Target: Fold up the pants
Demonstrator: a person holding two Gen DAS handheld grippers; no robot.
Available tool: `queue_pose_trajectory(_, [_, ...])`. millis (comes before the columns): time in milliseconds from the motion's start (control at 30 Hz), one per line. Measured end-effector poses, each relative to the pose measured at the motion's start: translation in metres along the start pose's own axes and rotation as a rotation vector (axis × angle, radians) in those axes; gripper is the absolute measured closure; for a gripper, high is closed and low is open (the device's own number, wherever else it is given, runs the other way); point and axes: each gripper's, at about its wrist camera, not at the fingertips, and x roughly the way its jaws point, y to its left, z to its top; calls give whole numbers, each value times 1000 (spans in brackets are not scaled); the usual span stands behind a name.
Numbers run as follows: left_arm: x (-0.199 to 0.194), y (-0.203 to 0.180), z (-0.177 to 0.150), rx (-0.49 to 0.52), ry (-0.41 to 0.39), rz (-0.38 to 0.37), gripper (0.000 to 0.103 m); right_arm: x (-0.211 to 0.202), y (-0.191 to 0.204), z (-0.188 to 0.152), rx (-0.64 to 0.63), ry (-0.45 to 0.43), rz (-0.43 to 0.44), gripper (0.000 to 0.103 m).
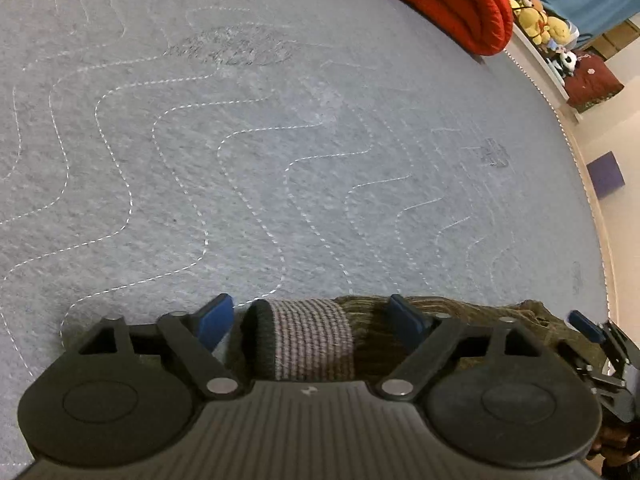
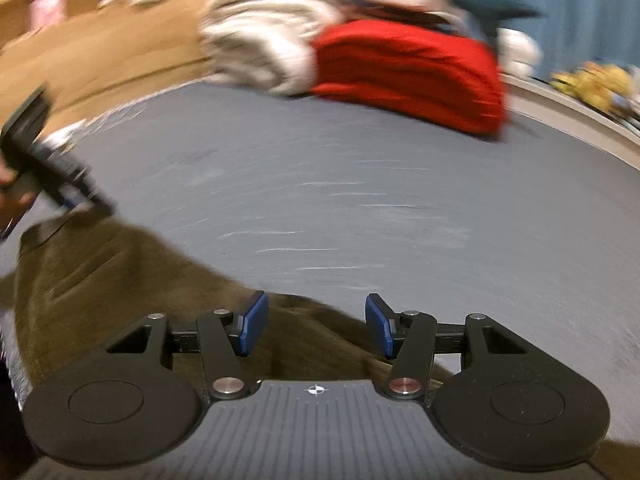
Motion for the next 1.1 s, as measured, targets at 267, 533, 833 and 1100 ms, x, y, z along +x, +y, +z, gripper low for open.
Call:
queue_pose_trajectory(267, [22, 12, -3, -17, 7, -63, 9, 62, 10, 9, -95, 155, 54, 47])
queue_pose_trajectory(533, [37, 1, -7, 41, 19, -94, 12, 64, -7, 13, -103, 173, 124, 66])
queue_pose_trajectory(833, [1, -13, -8, 147, -112, -96, 44, 66, 0, 29, -95, 79, 52, 91])
queue_pose_trajectory(1100, [-7, -16, 4, 164, -184, 15, 42, 60, 2, 57, 17, -86, -84, 92])
